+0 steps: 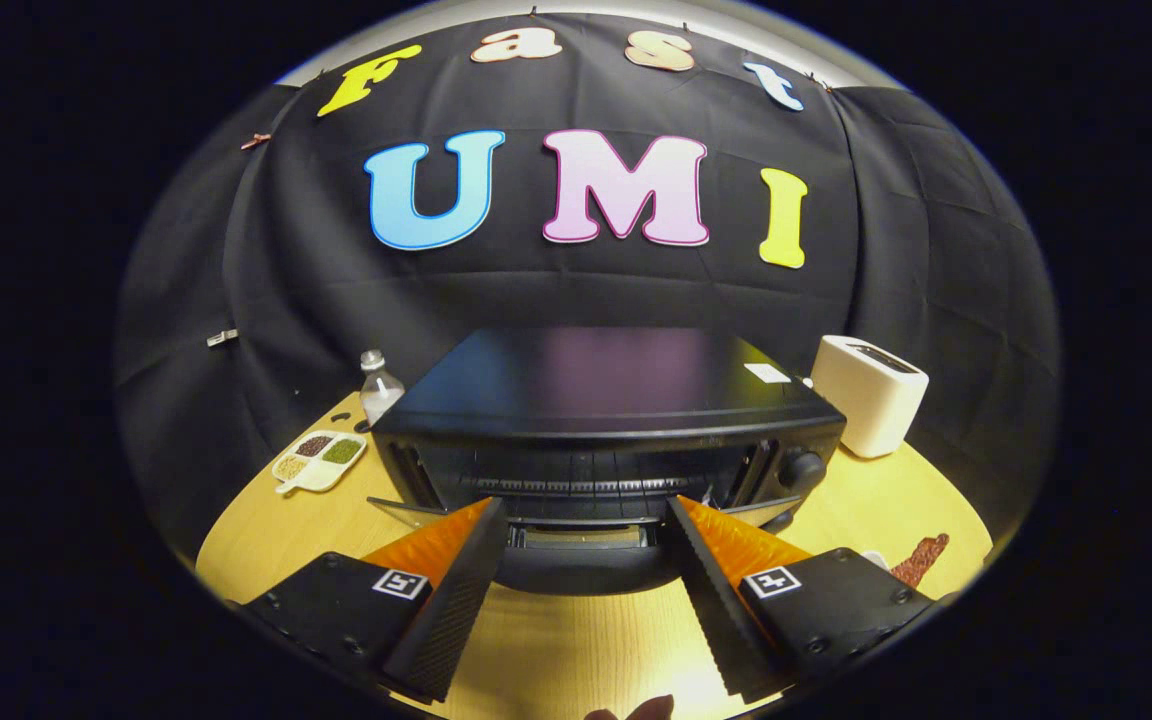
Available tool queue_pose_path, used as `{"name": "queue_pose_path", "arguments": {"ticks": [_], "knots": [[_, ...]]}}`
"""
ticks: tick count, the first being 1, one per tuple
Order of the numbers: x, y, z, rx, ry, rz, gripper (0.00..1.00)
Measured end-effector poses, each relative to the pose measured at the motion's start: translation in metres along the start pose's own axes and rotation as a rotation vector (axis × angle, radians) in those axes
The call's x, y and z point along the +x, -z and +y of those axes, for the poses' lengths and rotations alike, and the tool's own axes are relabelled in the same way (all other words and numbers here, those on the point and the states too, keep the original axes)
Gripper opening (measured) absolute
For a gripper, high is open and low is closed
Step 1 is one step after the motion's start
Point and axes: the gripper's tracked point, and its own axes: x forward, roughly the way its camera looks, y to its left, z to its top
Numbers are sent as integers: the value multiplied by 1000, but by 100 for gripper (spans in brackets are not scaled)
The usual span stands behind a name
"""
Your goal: Open the toaster oven, put the food inside, and close the toaster oven door.
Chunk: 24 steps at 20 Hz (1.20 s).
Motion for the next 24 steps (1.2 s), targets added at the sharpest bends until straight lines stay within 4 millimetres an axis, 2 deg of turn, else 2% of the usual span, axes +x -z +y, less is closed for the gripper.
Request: {"name": "queue_pose_path", "arguments": {"ticks": [7, 10, 13, 15, 17, 19, 24], "knots": [[-32, 57, -1, -30, -7, 142, 99], [-37, 86, -1, -42, -15, 232, 98], [-41, 125, -3, -101, -48, 352, 98], [-49, 137, -7, -128, -62, 376, 98], [-58, 136, -8, -119, -73, 358, 98], [-65, 125, -8, -102, -99, 334, 98], [-86, 73, -24, -89, -197, 253, 98]]}}
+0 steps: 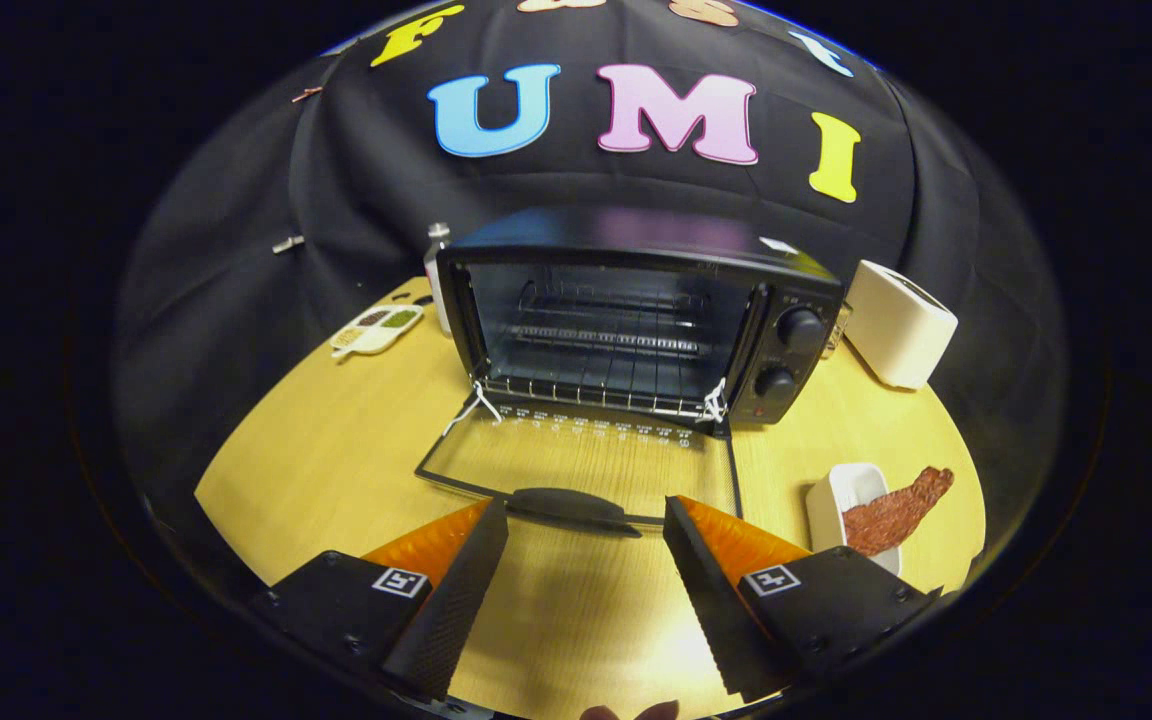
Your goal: Open the toaster oven, put the food inside, and close the toaster oven door.
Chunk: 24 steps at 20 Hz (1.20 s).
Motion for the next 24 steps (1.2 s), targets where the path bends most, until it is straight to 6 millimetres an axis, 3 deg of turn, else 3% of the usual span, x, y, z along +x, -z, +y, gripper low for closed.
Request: {"name": "queue_pose_path", "arguments": {"ticks": [4, 9, 11, 16, 18, 21, 24], "knots": [[-39, -39, -34, -51, -46, -62, 98], [-80, -66, -103, -112, -38, -79, 98], [-89, -73, -143, -142, -16, -66, 98], [-81, -47, -236, -121, -8, 76, 98], [-72, -31, -263, -91, -40, 147, 98], [-53, -1, -286, -19, -129, 279, 99], [-37, 23, -296, 50, -219, 405, 99]]}}
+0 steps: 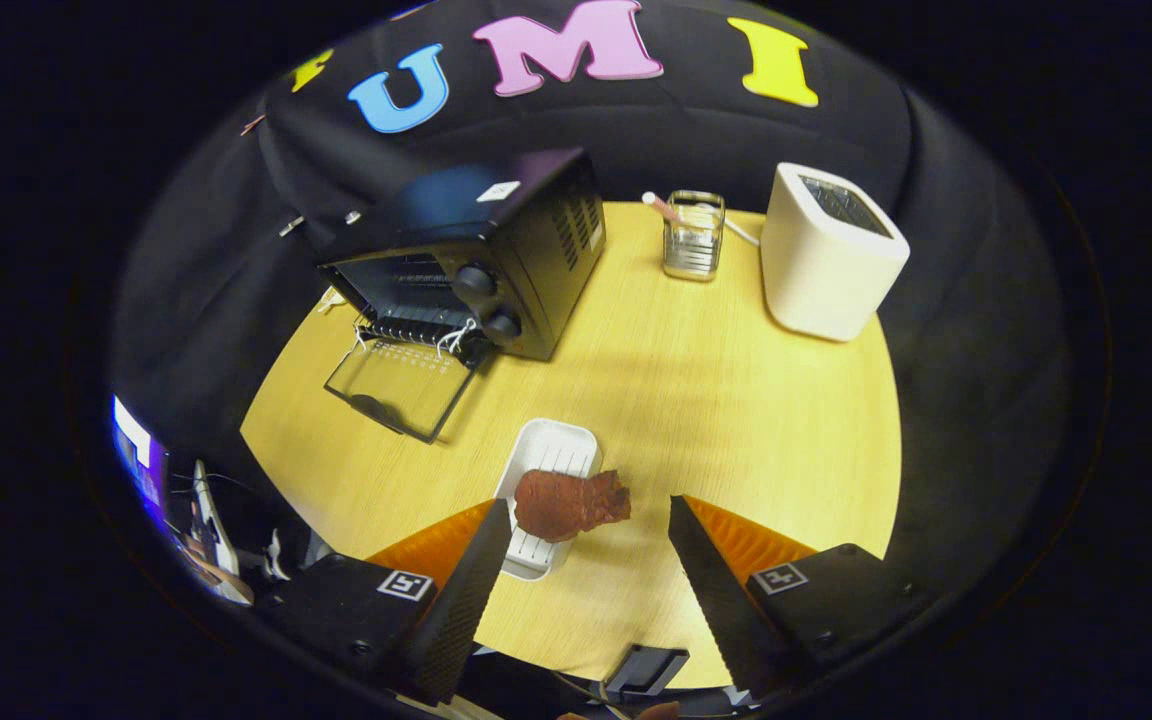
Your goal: Open the toaster oven, put the food inside, and close the toaster oven door.
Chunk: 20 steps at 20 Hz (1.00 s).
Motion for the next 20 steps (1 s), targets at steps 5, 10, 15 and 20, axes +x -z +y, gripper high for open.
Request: {"name": "queue_pose_path", "arguments": {"ticks": [5, 10, 15, 20], "knots": [[29, 21, 3, 95, -158, 124, 99], [54, 17, 3, 231, -243, 141, 87], [56, 15, -5, 264, -277, 156, 34], [42, 5, -3, 286, -220, 105, 15]]}}
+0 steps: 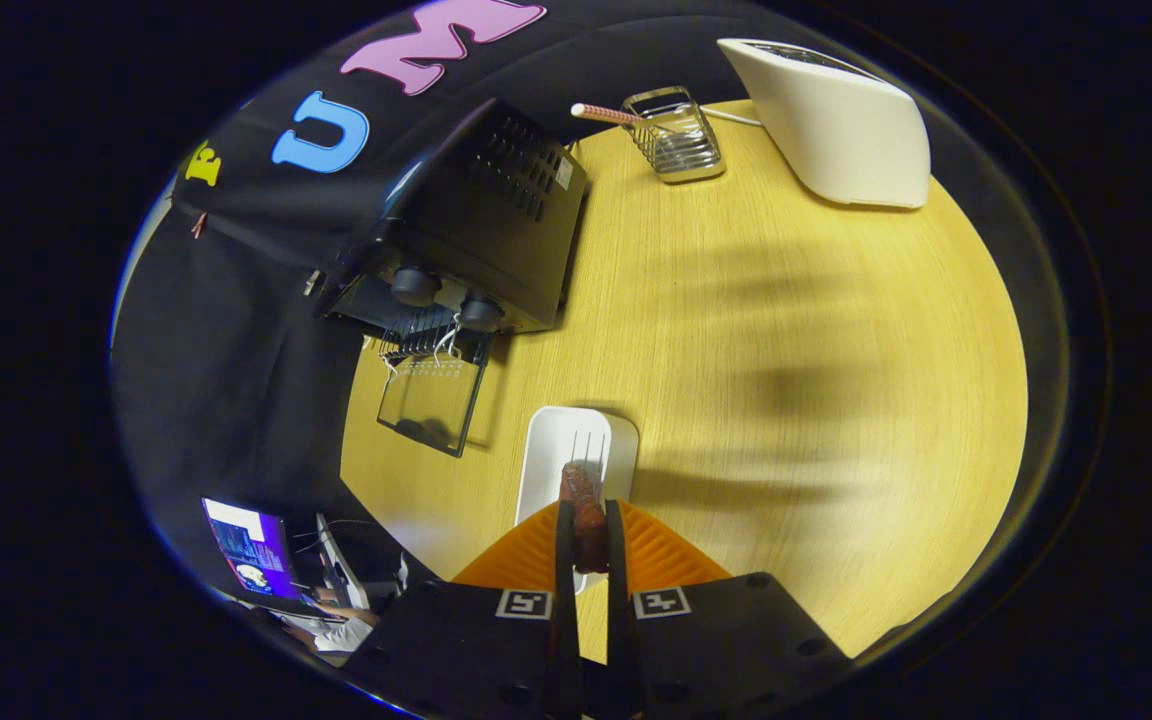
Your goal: Open the toaster oven, put the food inside, and close the toaster oven door.
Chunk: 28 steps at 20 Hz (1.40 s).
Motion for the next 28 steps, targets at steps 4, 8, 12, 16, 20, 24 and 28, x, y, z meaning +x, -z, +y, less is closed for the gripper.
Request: {"name": "queue_pose_path", "arguments": {"ticks": [4, 8, 12, 16, 20, 24, 28], "knots": [[-33, -14, 27, 23, 37, -154, 15], [-55, -18, 63, -52, 98, -287, 15], [-75, -18, 113, -123, 123, -422, 15], [-80, -18, 162, -157, 119, -531, 14], [-58, -8, 208, -185, 107, -556, 14], [-19, -11, 252, -191, 83, -588, 15], [29, -33, 274, -162, 114, -664, 14]]}}
